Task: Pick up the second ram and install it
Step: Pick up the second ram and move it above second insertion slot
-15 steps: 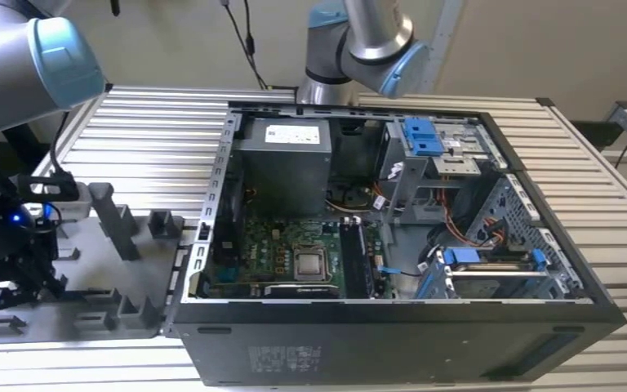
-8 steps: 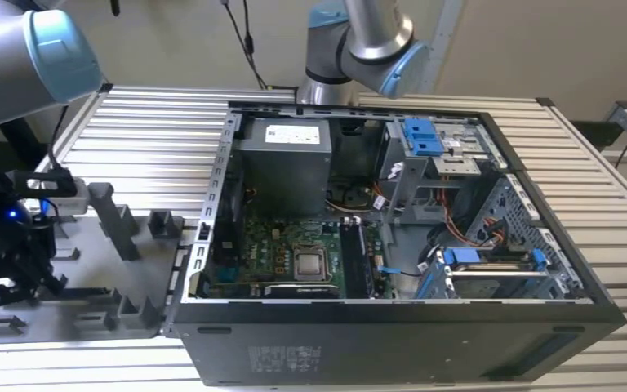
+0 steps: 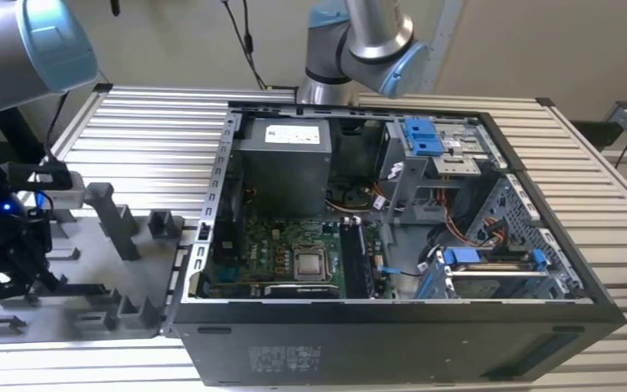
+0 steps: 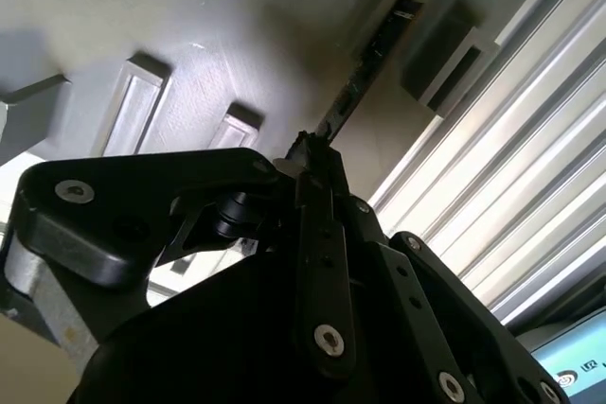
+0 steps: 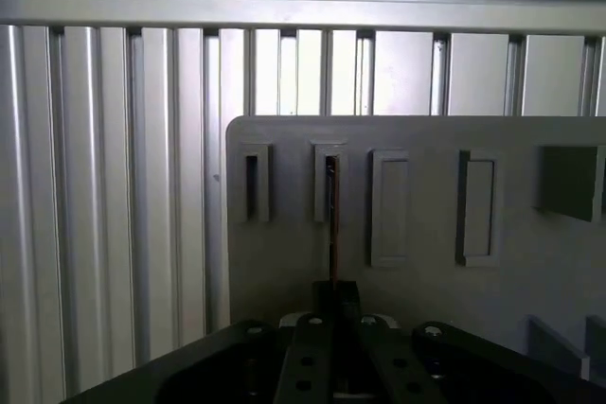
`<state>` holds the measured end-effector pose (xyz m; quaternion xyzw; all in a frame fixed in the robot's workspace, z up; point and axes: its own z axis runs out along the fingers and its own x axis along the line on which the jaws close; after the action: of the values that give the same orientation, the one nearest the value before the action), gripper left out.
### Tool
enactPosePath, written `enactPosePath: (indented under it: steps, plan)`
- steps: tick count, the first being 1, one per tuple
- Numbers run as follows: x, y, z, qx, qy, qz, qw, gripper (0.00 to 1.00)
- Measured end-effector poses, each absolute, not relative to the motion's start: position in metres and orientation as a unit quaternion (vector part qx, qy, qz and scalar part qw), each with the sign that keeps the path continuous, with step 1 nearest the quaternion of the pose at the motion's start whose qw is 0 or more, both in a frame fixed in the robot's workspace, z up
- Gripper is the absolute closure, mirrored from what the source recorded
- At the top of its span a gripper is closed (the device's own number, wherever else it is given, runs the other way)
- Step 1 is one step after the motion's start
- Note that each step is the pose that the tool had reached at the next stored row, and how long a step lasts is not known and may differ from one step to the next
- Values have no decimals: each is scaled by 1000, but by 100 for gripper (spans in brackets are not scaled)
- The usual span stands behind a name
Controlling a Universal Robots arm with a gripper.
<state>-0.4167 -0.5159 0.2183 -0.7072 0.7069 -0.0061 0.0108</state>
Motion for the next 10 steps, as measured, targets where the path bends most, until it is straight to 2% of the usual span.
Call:
enactPosePath:
  steps: [10]
  plan:
    - [-417, -516, 229, -707, 707, -6, 11, 87]
